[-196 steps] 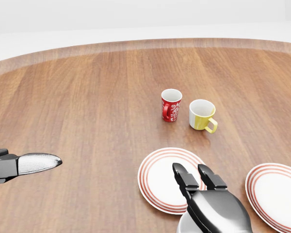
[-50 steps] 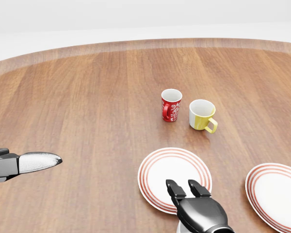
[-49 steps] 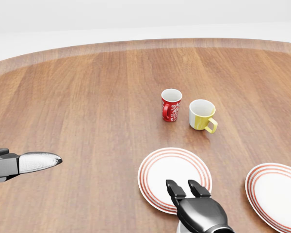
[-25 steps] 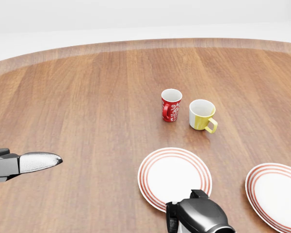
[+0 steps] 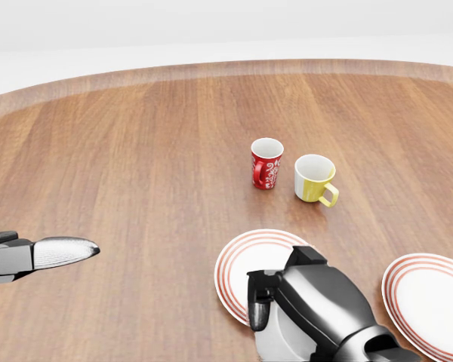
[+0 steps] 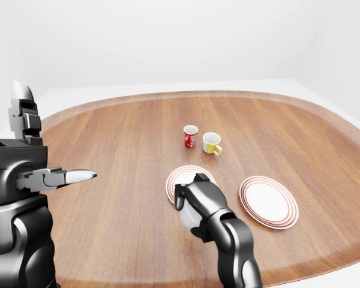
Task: Put the white mug on the left plate.
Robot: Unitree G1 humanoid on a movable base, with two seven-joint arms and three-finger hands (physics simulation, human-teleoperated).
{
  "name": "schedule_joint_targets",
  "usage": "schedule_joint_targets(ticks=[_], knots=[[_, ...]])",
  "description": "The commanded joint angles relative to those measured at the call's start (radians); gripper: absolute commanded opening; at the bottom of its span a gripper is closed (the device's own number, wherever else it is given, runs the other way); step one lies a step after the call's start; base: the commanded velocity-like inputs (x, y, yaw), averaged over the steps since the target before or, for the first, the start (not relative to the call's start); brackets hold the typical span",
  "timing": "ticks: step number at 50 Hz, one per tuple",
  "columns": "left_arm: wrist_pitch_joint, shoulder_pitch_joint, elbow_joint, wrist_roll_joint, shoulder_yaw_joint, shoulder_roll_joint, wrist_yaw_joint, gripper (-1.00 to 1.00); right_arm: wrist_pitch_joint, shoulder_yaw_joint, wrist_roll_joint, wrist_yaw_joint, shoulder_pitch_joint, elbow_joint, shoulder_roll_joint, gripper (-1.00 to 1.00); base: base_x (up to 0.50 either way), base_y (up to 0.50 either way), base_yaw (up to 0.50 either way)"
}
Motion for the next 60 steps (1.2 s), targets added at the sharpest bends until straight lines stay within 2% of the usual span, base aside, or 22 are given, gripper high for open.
schedule_joint_targets(ticks=[1,6,11,20,28,31,34,36,45,54,60], knots=[[0.0,0.001,0.0,0.002,-0.002,-0.001,-0.001,1.0,0.0,-0.036,0.038,0.0,-0.067,-0.127,0.011,-1.0,0.0,0.0,0.0],[0.0,-0.001,0.001,0.0,0.0,0.0,-0.001,1.0,0.0,-0.038,0.036,0.0,-0.092,-0.098,0.014,-1.0,0.0,0.0,0.0],[0.0,-0.001,-0.001,0.0,0.001,0.0,0.0,1.0,0.0,-0.043,0.032,0.0,-0.121,0.037,0.004,-1.0,0.0,0.0,0.0],[0.0,-0.001,-0.009,-0.002,0.001,0.0,0.0,1.0,0.0,-0.09,0.03,0.0,-0.401,0.325,-0.017,-1.0,0.0,0.0,0.0],[0.0,0.001,-0.007,-0.001,0.0,0.0,-0.002,1.0,-0.09,-0.111,0.046,0.0,-0.679,0.716,-0.064,-1.0,0.0,0.0,0.0],[0.0,0.0,-0.008,0.0,0.0,0.0,0.0,1.0,-0.133,-0.105,0.03,0.0,-0.742,0.84,-0.082,-1.0,0.0,0.0,0.0],[0.0,0.005,-0.007,0.002,-0.003,-0.002,-0.002,1.0,-0.157,-0.103,0.047,-0.001,-0.795,0.953,-0.072,-1.0,0.0,0.0,0.0],[0.0,0.004,-0.003,0.002,-0.002,-0.002,-0.003,1.0,-0.175,-0.094,0.041,-0.058,-0.823,1.051,-0.069,-1.0,0.0,0.0,0.0],[0.0,0.007,-0.003,0.007,-0.01,-0.005,-0.003,1.0,-0.175,-0.068,0.029,-0.189,-0.91,1.316,-0.056,-1.0,0.0,0.0,0.0],[0.0,0.005,0.006,0.003,-0.004,-0.004,-0.003,1.0,-0.175,-0.047,0.004,-0.425,-1.074,1.713,-0.029,-1.0,0.0,0.0,0.0],[0.0,0.007,0.003,0.001,-0.003,-0.004,-0.004,1.0,-0.175,-0.05,0.014,-0.463,-1.118,1.784,-0.025,-1.0,0.0,0.0,0.0]])
